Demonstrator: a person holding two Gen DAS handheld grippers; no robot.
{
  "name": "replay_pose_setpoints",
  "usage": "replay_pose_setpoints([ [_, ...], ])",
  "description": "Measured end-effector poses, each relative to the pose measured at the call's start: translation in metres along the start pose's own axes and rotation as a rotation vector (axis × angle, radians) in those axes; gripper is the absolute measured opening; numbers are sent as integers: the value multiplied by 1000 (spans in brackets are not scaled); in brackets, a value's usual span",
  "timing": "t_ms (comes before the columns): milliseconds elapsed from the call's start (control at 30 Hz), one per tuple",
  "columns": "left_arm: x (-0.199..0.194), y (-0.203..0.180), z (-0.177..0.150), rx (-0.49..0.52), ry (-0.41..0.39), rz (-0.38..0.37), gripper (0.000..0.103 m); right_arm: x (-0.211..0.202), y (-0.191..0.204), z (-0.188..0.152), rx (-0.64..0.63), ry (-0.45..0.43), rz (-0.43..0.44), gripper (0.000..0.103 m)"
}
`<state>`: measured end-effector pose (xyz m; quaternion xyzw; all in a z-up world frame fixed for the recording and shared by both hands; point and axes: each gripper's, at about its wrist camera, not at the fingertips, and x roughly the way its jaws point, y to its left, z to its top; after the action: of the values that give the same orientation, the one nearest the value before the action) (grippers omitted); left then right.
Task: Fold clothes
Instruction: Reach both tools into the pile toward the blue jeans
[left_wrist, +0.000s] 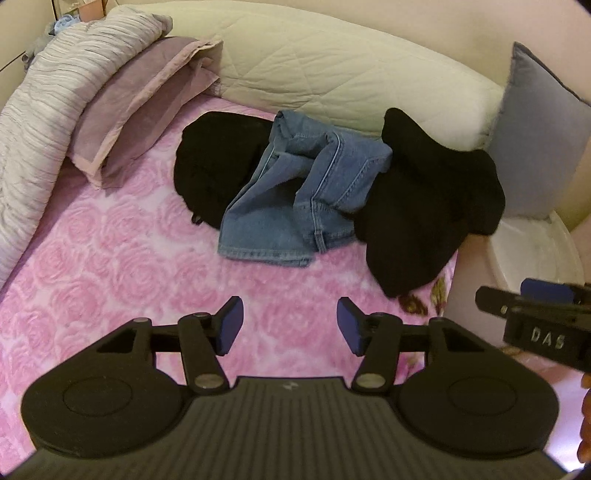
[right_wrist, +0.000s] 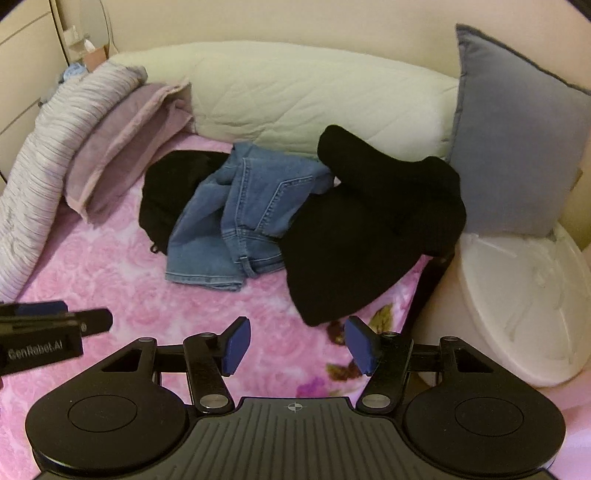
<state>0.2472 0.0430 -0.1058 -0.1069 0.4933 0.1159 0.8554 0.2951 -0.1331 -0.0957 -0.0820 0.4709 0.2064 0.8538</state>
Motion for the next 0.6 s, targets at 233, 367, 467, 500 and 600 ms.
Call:
replay_pose_setpoints([
  [233, 45, 2, 43, -24, 18, 15, 52, 55, -14, 43, -35, 37, -10, 61],
  [367, 77, 12, 65, -49, 18, 4, 50, 84, -21, 67, -44, 55, -7, 61],
  [467, 100, 17, 80, -55, 20, -7, 48, 109, -28, 83, -42, 73, -5, 61],
  [500, 109, 18, 85, -53, 23, -12, 48, 118, -30, 88, -39, 78, -2, 61],
  [600, 136, 22, 100, -59, 31, -24, 48, 142, -32, 101, -33, 97, 7, 61],
])
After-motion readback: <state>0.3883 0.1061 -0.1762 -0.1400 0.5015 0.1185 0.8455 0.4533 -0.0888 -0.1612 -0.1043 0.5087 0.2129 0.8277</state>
